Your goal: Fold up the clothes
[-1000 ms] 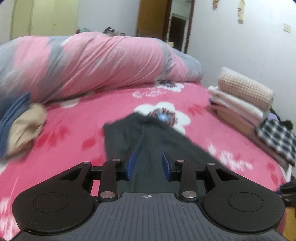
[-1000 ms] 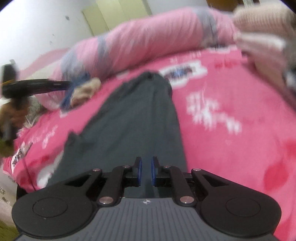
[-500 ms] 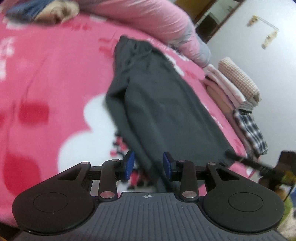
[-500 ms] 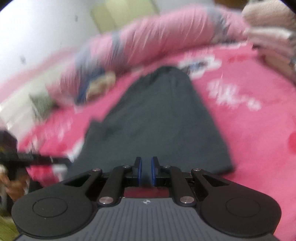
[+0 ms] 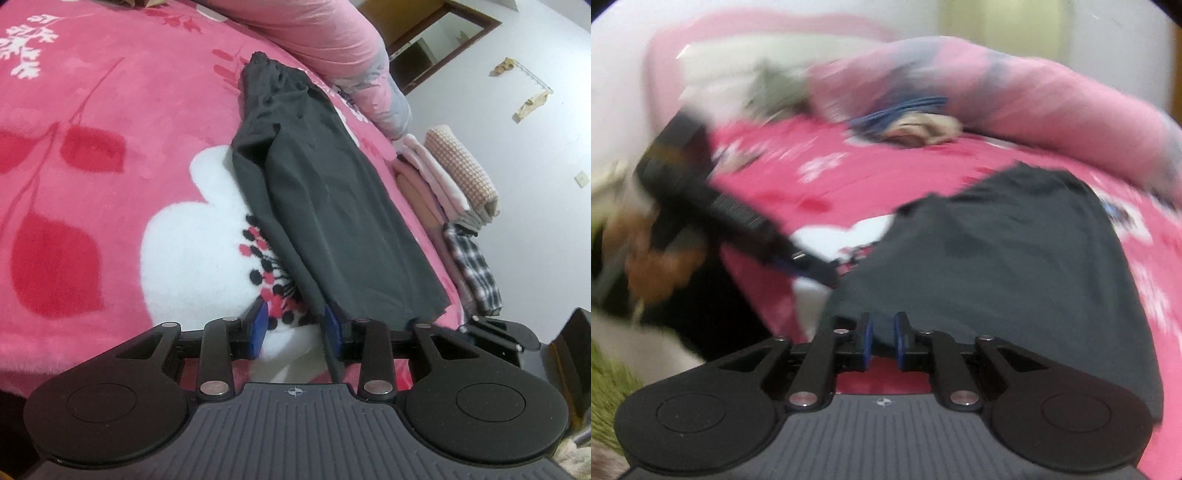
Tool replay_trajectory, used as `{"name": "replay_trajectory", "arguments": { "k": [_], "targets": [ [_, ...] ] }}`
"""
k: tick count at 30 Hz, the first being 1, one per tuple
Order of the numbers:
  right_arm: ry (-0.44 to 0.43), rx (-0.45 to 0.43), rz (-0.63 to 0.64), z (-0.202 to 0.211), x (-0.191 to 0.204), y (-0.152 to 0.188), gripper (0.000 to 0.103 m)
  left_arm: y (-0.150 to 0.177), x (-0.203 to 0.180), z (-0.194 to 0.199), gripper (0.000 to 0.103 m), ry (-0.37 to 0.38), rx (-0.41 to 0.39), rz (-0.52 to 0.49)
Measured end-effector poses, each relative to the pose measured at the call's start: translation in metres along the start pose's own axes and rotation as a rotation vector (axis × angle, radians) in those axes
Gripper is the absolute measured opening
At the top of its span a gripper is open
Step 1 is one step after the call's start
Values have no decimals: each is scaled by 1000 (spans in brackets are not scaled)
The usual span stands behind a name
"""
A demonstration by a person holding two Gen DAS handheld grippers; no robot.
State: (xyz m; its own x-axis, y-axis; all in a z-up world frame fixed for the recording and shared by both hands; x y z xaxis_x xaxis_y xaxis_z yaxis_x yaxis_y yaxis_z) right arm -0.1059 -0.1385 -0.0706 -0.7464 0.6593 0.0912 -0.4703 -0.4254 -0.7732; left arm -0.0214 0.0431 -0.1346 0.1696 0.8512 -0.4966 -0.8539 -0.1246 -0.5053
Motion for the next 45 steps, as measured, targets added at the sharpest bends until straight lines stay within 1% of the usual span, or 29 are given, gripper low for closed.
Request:
{"name": "replay_trajectory", "arguments": {
  "k": [1, 2, 4, 7, 9, 10, 11, 12, 13, 15, 18, 21, 24, 25, 26, 28, 29, 32, 35, 37, 39, 40, 42, 44, 45],
  "targets": [
    [3, 17, 49, -7, 8, -1, 37, 2, 1, 0, 33, 2, -1, 5],
    [6, 24, 87, -11, 15, -2, 40, 3, 2, 1, 33, 4, -2, 10],
    [25, 34, 148, -19, 24, -4, 40, 6, 5, 2, 33, 8, -4, 19],
    [70, 53, 174, -28, 20, -6, 39, 9, 8, 4, 33, 19, -7, 33],
    [84, 57, 172, -33, 17, -7, 38, 10, 9, 6, 32, 28, -8, 41],
    [90, 65, 173, -36, 15, -7, 37, 10, 10, 7, 32, 33, -8, 45],
    [96, 74, 173, -38, 14, -8, 8, 10, 11, 8, 32, 37, -9, 49],
    [101, 84, 171, -40, 13, -8, 2, 11, 11, 8, 32, 40, -9, 51],
    [105, 87, 167, -41, 11, -9, 2, 12, 12, 9, 32, 43, -10, 53],
    [101, 63, 161, -37, 13, -11, 2, 12, 12, 10, 32, 47, -10, 57],
    [78, 38, 155, -33, 18, -14, 2, 13, 14, 11, 32, 54, -10, 66],
    [76, 64, 158, -41, 21, -5, 2, 13, 16, 10, 32, 62, -2, 85],
    [96, 86, 207, -44, 28, 3, 10, 12, 18, 12, 32, 64, 4, 102],
    [92, 77, 224, -41, 32, 4, 21, 12, 18, 13, 32, 65, 2, 102],
    [83, 62, 240, -37, 36, 4, 36, 12, 18, 13, 32, 65, 0, 102],
    [77, 33, 267, -30, 43, 4, 48, 11, 18, 15, 32, 63, -2, 105],
    [79, 25, 280, -29, 45, 5, 48, 11, 18, 15, 32, 63, -4, 106],
    [104, 48, 326, -36, 46, 8, 48, 10, 17, 16, 32, 63, -8, 109],
    [145, 77, 408, -51, 50, 14, 48, 9, 15, 17, 32, 58, -10, 109],
    [167, 89, 455, -60, 51, 17, 44, 9, 15, 18, 32, 49, -10, 106],
    [175, 94, 461, -65, 49, 18, 38, 8, 15, 18, 32, 39, -7, 105],
    [176, 89, 446, -65, 47, 18, 29, 8, 15, 19, 32, 35, -7, 106],
    [172, 75, 410, -62, 42, 16, 23, 7, 15, 20, 32, 29, -9, 108],
    [147, 43, 338, -55, 35, 11, 17, 4, 16, 19, 32, 27, -14, 108],
    [134, 25, 296, -52, 32, 10, 15, 2, 16, 19, 33, 27, -16, 108]
  ]
}}
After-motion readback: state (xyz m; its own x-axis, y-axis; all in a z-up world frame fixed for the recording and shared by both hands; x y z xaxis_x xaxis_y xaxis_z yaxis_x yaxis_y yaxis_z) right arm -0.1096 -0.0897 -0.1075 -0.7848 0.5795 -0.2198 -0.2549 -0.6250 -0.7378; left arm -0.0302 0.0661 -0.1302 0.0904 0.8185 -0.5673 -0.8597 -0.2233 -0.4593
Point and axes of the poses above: each gripper's, at about its wrist camera, not at the fingertips, and z roughly against the way its jaws point, x to its left, y to its underside, the point moved 6 cm from there along -z, roughly the way its jaws point, and after that the axes turned 15 degrees about -y, right-handed, at the moved point
